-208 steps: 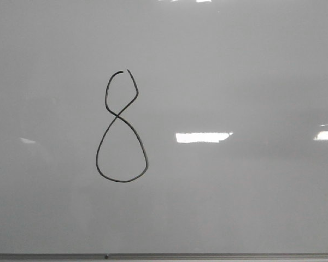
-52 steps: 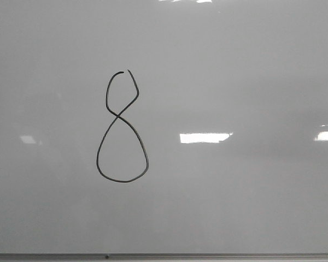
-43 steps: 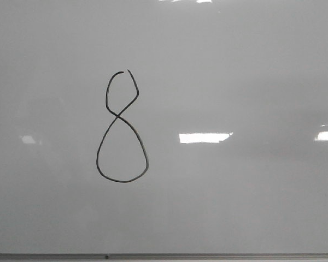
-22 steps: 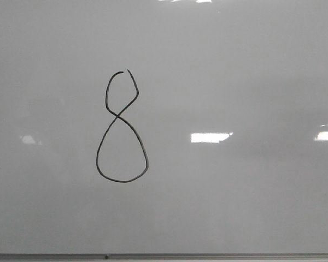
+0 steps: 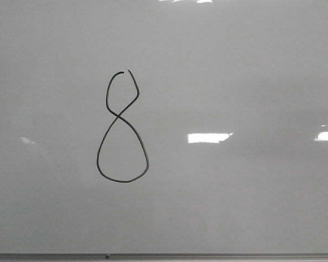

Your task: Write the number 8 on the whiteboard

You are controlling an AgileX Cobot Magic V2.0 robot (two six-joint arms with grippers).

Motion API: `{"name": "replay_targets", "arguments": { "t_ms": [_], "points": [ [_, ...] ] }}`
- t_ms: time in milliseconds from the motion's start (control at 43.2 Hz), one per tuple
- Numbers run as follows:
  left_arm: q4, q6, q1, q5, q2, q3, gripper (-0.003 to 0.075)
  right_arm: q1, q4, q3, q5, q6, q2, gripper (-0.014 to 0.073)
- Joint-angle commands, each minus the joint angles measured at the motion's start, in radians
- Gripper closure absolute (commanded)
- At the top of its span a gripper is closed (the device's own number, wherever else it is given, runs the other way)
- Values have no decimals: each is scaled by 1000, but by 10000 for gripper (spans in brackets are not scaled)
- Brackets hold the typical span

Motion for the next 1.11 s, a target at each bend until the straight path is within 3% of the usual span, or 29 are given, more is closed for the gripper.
{"name": "replay_targets", "arguments": {
  "t_ms": [0, 231, 370, 1088],
  "points": [
    [-18, 14, 39, -77, -98, 45, 739, -6, 11, -25, -81, -1, 7, 662],
    [-9, 13, 71, -119, -167, 199, 739, -6, 11, -25, -80, -1, 8, 662],
    [-9, 13, 71, -232, -168, 279, 739, -6, 11, -25, -80, -1, 8, 662],
    [-9, 13, 71, -201, -167, 275, 739, -6, 11, -25, -80, -1, 8, 662]
  ]
}}
